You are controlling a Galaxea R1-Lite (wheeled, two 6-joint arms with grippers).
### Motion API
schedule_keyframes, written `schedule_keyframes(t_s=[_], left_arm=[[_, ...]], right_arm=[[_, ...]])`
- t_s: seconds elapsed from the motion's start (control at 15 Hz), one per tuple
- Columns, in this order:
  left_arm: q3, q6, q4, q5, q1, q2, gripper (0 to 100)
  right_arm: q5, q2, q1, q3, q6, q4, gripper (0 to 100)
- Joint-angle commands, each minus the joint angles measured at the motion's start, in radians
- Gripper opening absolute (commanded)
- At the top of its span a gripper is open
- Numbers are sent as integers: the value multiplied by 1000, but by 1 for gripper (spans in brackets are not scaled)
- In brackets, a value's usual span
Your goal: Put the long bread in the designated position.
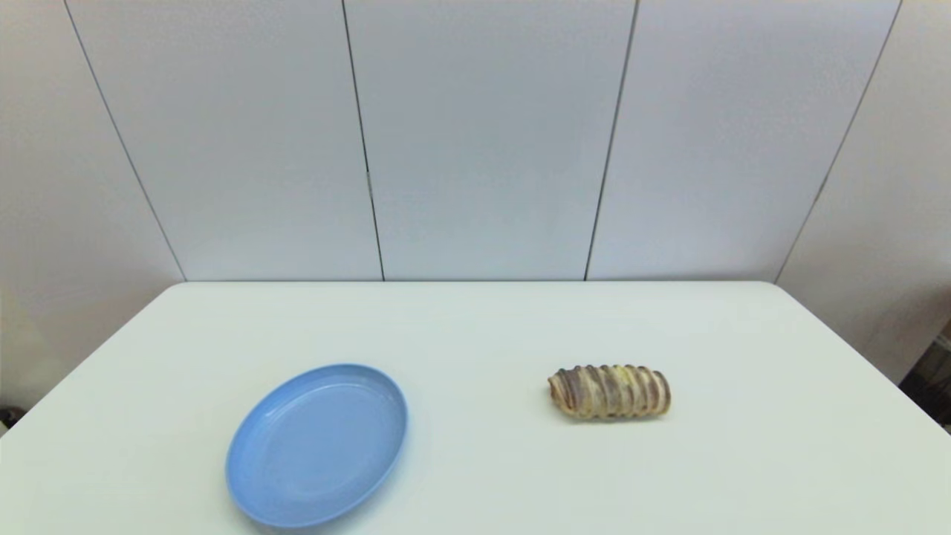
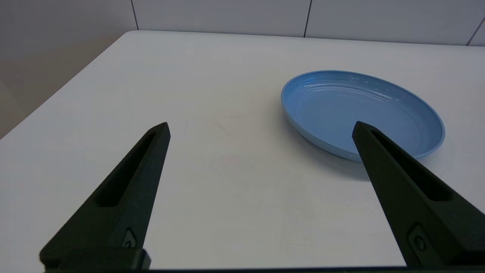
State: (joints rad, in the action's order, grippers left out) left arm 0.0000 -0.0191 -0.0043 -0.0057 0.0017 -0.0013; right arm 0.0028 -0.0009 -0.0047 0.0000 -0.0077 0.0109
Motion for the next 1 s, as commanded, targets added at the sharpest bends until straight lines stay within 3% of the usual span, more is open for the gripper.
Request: schedule_keyframes(t_s=[0.07,1.0], left_arm=[[2,-1,0,0,0,1,100],[2,-1,0,0,0,1,100]], right_arm=[[0,1,0,0,-2,0,100],[0,1,0,0,-2,0,100]])
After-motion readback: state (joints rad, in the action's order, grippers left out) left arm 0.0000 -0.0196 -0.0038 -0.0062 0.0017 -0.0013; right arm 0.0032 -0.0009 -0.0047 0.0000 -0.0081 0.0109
